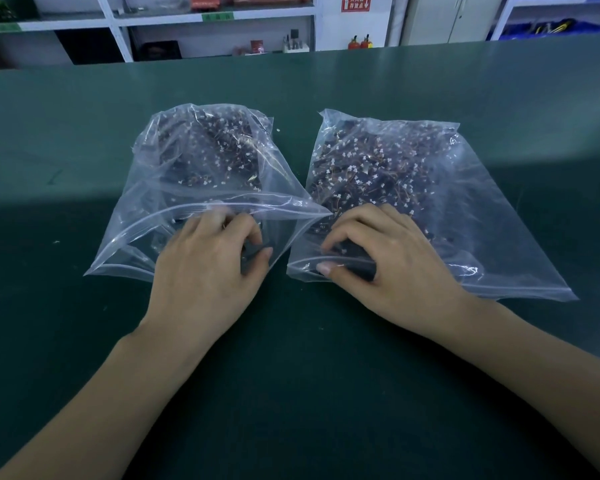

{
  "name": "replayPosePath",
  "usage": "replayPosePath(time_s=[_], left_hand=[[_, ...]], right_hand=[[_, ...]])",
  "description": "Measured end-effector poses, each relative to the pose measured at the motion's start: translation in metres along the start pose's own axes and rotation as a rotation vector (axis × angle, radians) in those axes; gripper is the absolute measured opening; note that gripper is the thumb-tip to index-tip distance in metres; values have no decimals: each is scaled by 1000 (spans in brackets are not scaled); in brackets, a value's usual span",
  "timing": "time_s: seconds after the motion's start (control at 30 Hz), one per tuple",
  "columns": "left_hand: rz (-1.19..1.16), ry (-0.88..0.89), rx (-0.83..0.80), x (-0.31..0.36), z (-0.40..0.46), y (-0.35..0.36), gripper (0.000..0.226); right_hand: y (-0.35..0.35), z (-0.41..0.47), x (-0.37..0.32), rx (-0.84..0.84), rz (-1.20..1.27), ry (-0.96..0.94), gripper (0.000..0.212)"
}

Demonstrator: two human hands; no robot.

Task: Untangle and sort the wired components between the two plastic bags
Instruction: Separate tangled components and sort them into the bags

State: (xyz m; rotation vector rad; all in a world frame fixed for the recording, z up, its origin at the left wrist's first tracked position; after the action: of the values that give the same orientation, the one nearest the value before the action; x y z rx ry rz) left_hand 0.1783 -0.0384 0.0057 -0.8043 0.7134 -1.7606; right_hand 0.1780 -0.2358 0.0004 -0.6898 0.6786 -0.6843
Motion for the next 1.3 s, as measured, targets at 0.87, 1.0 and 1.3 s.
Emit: replayPosePath(time_s=[0.87, 1.0, 1.3], left_hand=[[-308, 121, 92, 15, 3, -16, 14], [-404, 193, 228, 30, 0, -32, 9], [-1085, -154, 55, 40, -13, -2, 15]], right_hand=[[-16, 2, -3, 124, 130, 54, 14], [-21, 2, -4, 174, 224, 17, 12], [-10, 1, -17, 107, 310, -128, 21]])
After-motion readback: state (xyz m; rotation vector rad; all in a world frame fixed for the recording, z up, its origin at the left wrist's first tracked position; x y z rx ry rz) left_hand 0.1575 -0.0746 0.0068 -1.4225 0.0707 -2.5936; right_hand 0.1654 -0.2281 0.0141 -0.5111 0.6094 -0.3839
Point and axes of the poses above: each hand's wrist, its own z-axis towards the middle knuckle, its own y-axis out of the palm, x = y × z, the point moved 10 cm from there along z, towards the middle knuckle, and after that the axes turned 9 degrees about x, right-handed, at the moved point
